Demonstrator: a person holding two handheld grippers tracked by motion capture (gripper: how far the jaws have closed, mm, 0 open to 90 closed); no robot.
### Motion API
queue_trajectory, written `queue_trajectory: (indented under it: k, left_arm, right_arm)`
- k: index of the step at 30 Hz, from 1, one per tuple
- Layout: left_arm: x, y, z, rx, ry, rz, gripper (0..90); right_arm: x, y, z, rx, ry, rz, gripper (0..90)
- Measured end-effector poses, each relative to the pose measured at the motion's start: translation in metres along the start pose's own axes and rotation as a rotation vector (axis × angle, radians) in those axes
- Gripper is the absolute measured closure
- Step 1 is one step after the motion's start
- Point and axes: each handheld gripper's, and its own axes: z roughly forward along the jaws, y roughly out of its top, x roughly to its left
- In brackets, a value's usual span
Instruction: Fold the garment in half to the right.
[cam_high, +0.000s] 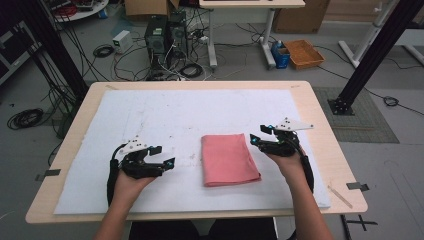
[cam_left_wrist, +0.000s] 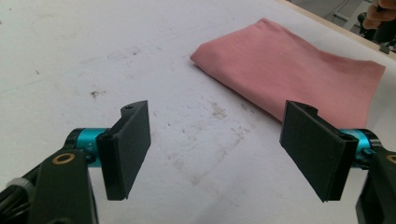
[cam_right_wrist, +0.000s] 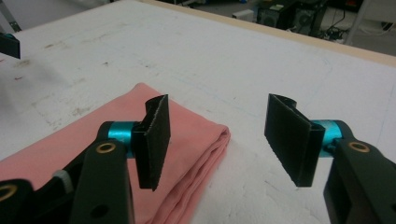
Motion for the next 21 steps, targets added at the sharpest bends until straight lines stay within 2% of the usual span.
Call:
queue_trajectory:
  k: [4,10,15,21]
  left_arm:
    - [0.003,0.002,-0.001,-0.008,-0.002,0.026,23.8]
    - [0.009,0.003,-0.005,-0.020,-0.002,0.055,22.6]
    - [0.011,0.000,-0.008,-0.017,0.004,0.056,22.6]
    - [0.015,-0.001,-0.011,-0.019,0.013,0.048,22.7]
  right_arm:
    - [-0.008,-0.003,-0.005,0.001,-0.009,0.021,29.6]
    - [-0.020,-0.011,-0.011,0.018,-0.028,0.051,24.1]
    - [-0.024,-0.016,-0.008,0.037,-0.028,0.070,23.6]
    - [-0.022,-0.016,-0.003,0.052,-0.019,0.058,23.6]
